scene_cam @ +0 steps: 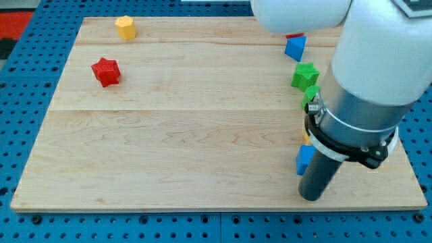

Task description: Move the blue cube towards up

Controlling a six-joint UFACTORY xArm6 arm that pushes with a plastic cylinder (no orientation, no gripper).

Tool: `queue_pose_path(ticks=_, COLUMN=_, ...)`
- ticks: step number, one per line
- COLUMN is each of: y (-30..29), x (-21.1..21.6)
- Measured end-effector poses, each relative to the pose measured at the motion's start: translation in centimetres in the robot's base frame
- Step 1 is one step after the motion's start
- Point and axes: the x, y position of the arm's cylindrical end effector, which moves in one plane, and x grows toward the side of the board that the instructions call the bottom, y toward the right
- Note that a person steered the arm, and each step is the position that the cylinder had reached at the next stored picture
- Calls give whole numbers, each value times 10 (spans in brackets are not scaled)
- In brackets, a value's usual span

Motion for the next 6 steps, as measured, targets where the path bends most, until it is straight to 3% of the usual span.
queue_pose_path(ticks=6, y=28, x=-35)
